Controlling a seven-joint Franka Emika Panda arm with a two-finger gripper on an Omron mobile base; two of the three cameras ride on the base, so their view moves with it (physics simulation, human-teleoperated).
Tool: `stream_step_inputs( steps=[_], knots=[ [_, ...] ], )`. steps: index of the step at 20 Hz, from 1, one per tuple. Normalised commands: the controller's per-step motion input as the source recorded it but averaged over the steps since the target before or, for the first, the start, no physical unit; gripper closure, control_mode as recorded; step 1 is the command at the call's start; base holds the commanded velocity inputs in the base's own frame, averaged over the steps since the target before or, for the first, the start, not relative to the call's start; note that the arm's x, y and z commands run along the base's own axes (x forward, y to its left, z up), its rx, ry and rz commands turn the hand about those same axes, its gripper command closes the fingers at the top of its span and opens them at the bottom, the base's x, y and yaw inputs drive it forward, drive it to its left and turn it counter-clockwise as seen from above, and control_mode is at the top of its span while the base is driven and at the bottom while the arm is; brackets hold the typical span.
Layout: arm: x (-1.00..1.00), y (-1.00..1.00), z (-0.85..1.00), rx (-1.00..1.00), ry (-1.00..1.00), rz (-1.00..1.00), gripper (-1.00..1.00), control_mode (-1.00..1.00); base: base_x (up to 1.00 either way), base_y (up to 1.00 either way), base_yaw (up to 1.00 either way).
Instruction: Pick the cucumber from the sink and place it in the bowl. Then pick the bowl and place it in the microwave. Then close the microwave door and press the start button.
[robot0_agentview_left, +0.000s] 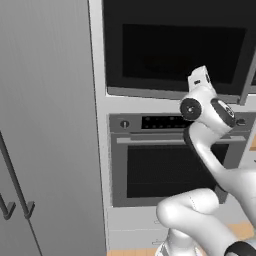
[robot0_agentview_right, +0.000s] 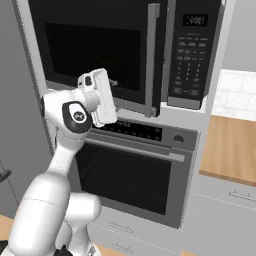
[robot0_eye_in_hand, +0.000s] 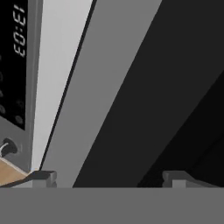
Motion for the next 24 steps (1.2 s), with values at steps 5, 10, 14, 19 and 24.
stream_step_inputs(
  steps=[5,10,14,19,24],
  knots=[
    [0.64,-0.14,0.0,0.0,0.34,0.11,-1.0,-1.0,0.0,0.0,0.0],
    [0.62,-0.02,0.0,0.0,0.37,0.1,-1.0,-1.0,0.0,0.0,0.0],
    [0.51,0.0,-0.29,-0.01,0.38,0.09,-1.0,-1.0,0.0,0.0,0.0],
    [-0.49,0.0,-0.23,0.01,0.1,0.1,-1.0,-1.0,0.0,0.0,0.0],
    [-1.0,0.0,0.0,0.13,-0.09,0.02,-1.0,-1.0,0.0,0.0,0.0]
  ],
)
